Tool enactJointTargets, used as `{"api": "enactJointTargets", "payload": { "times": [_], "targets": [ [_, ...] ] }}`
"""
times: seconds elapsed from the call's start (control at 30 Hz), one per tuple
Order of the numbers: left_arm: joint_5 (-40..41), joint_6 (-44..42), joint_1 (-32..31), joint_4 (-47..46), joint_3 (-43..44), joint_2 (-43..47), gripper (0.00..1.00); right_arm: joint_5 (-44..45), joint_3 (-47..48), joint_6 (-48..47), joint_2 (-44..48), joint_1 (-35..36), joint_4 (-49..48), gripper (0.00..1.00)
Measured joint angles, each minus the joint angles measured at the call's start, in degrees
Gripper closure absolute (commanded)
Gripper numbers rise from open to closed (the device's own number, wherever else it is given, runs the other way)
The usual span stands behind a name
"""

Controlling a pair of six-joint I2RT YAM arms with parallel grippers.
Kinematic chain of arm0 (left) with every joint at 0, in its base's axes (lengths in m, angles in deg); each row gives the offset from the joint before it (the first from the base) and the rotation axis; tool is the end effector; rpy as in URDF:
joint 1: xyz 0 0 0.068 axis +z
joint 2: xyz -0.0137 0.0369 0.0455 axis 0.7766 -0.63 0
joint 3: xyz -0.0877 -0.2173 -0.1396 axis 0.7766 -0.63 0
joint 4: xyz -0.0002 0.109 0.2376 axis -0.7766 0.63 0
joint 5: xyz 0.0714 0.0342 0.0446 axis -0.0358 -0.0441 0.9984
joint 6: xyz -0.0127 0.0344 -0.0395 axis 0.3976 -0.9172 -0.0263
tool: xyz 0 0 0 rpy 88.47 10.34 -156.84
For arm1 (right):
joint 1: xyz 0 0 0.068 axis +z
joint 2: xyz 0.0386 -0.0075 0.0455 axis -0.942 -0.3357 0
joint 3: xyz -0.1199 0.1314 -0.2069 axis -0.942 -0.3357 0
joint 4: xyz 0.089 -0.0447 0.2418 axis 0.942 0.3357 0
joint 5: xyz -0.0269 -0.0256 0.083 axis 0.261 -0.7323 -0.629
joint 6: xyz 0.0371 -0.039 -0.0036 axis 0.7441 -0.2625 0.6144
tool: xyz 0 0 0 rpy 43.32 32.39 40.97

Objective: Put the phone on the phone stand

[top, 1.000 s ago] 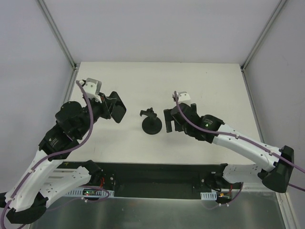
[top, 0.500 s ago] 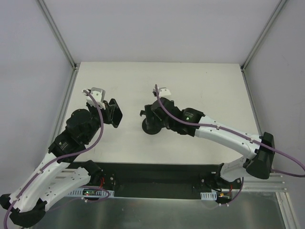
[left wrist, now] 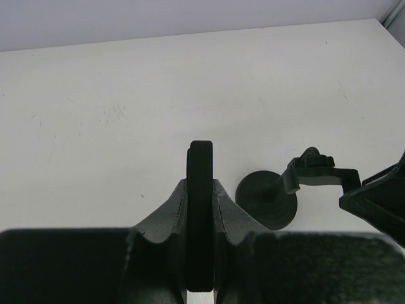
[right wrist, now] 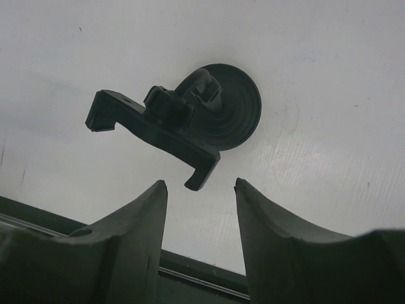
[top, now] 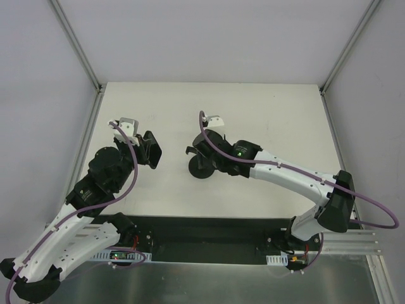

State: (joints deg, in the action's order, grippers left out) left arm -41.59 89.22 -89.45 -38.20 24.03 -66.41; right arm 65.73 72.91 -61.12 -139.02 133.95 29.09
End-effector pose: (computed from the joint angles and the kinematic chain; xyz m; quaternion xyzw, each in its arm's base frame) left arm 0.1114 -0.0724 0.3797 0.0701 0.7089 -0.1458 0.6865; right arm 0.1637 0.2917 0.3358 -0.2197 0.8715 0.0981 0.4273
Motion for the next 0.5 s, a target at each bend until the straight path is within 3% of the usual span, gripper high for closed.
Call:
{"api": "enactJointTargets", "payload": {
  "times": [0.3, 0.33, 0.5],
  "targets": [
    [0.44, 0.04, 0.00, -0.02, -0.39, 0.04, 1.00, 1.42, 2.69, -2.12, -2.93, 0.00, 0.24, 0.64],
    [0.42, 0.04, 0.00, -0.02, -0.50, 0.11, 1.00, 1.53, 2.80, -2.43, -3.10, 0.00, 0.26, 0.71],
    [0.39, 0.02, 0.00, -0.11, -0.83, -0.04, 1.00, 3.06, 3.28, -4.42, -3.56, 0.00, 1.05, 0.89]
  ]
}}
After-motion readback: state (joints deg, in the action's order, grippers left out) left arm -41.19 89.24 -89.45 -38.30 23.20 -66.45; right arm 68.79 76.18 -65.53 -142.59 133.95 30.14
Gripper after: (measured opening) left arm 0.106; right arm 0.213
